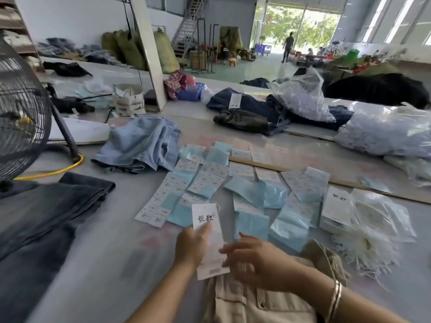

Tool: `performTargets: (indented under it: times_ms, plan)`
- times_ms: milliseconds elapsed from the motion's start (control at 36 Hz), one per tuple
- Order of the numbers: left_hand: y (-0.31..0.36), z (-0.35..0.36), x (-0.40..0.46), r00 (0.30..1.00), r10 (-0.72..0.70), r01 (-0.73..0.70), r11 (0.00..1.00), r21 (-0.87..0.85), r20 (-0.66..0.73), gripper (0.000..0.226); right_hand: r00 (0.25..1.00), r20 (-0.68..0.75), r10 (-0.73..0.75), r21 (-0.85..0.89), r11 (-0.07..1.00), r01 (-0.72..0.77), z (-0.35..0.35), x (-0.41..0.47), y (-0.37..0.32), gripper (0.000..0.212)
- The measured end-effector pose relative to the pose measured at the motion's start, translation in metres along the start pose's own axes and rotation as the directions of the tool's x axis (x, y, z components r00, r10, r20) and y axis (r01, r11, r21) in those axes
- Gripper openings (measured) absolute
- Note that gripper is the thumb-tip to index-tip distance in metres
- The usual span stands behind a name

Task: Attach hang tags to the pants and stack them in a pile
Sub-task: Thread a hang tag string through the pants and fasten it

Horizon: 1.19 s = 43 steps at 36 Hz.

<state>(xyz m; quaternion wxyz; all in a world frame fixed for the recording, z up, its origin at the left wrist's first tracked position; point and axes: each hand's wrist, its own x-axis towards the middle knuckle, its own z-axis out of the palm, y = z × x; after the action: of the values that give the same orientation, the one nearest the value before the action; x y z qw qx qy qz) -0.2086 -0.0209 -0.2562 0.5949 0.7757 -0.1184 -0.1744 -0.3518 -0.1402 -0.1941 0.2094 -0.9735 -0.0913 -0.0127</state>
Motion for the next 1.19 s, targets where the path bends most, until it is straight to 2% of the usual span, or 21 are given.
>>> performTargets:
  times_ms: [83, 139, 194, 278, 333, 444, 583, 806, 917, 1000, 1056, 1139, 1194]
  plan:
    - [-0.009, -0.008, 0.028, 0.965, 0.254, -0.222, 0.922, 0.317, -0.064, 0.019, 0.969, -0.218, 0.114, 0.14, 0.987, -0.084, -0.016, 0.029, 0.009, 0.017]
    - [-0.013, -0.006, 0.039, 0.935, 0.353, -0.309, 0.829, 0.466, -0.008, 0.034, 0.928, -0.309, 0.208, 0.156, 0.974, -0.166, -0.023, 0.056, 0.023, 0.014]
    - [-0.018, -0.001, 0.047, 0.914, 0.396, -0.37, 0.715, 0.593, 0.091, 0.044, 0.887, -0.353, 0.3, 0.16, 0.953, -0.258, -0.028, 0.087, 0.042, 0.016]
    - [-0.023, 0.004, 0.051, 0.865, 0.444, -0.467, 0.537, 0.703, 0.235, 0.046, 0.85, -0.294, 0.437, 0.135, 0.899, -0.416, -0.023, 0.132, 0.07, 0.022]
    - [-0.025, 0.005, 0.053, 0.834, 0.493, -0.509, 0.515, 0.69, 0.248, 0.045, 0.848, -0.225, 0.48, 0.077, 0.876, -0.476, -0.01, 0.158, 0.085, 0.028]
    - [-0.032, 0.004, 0.059, 0.766, 0.592, -0.572, 0.448, 0.688, 0.251, 0.04, 0.867, -0.168, 0.469, -0.06, 0.873, -0.484, 0.017, 0.199, 0.099, 0.032]
    - [-0.035, 0.003, 0.062, 0.763, 0.588, -0.574, 0.423, 0.701, 0.269, 0.045, 0.877, -0.127, 0.464, -0.174, 0.86, -0.48, 0.03, 0.224, 0.105, 0.027]
    - [-0.032, 0.001, 0.059, 0.806, 0.541, -0.529, 0.474, 0.704, 0.241, 0.047, 0.891, -0.172, 0.42, -0.29, 0.843, -0.453, 0.026, 0.228, 0.107, 0.021]
    - [-0.027, 0.001, 0.056, 0.812, 0.537, -0.49, 0.412, 0.768, 0.23, 0.052, 0.861, -0.137, 0.49, -0.143, 0.85, -0.507, 0.026, 0.223, 0.106, 0.014]
    - [-0.03, 0.003, 0.058, 0.82, 0.522, -0.501, 0.457, 0.735, 0.234, 0.06, 0.819, -0.035, 0.573, 0.078, 0.818, -0.57, 0.023, 0.217, 0.11, 0.016]
    - [-0.032, 0.003, 0.059, 0.839, 0.494, -0.487, 0.497, 0.719, 0.227, 0.061, 0.784, 0.038, 0.62, 0.217, 0.761, -0.612, 0.019, 0.213, 0.112, 0.019]
    - [-0.031, 0.003, 0.061, 0.851, 0.446, -0.48, 0.452, 0.752, 0.275, 0.064, 0.722, 0.113, 0.682, 0.355, 0.651, -0.671, 0.016, 0.209, 0.117, 0.019]
    - [-0.031, 0.004, 0.061, 0.847, 0.436, -0.488, 0.41, 0.771, 0.304, 0.067, 0.692, 0.16, 0.704, 0.45, 0.572, -0.686, 0.015, 0.207, 0.12, 0.029]
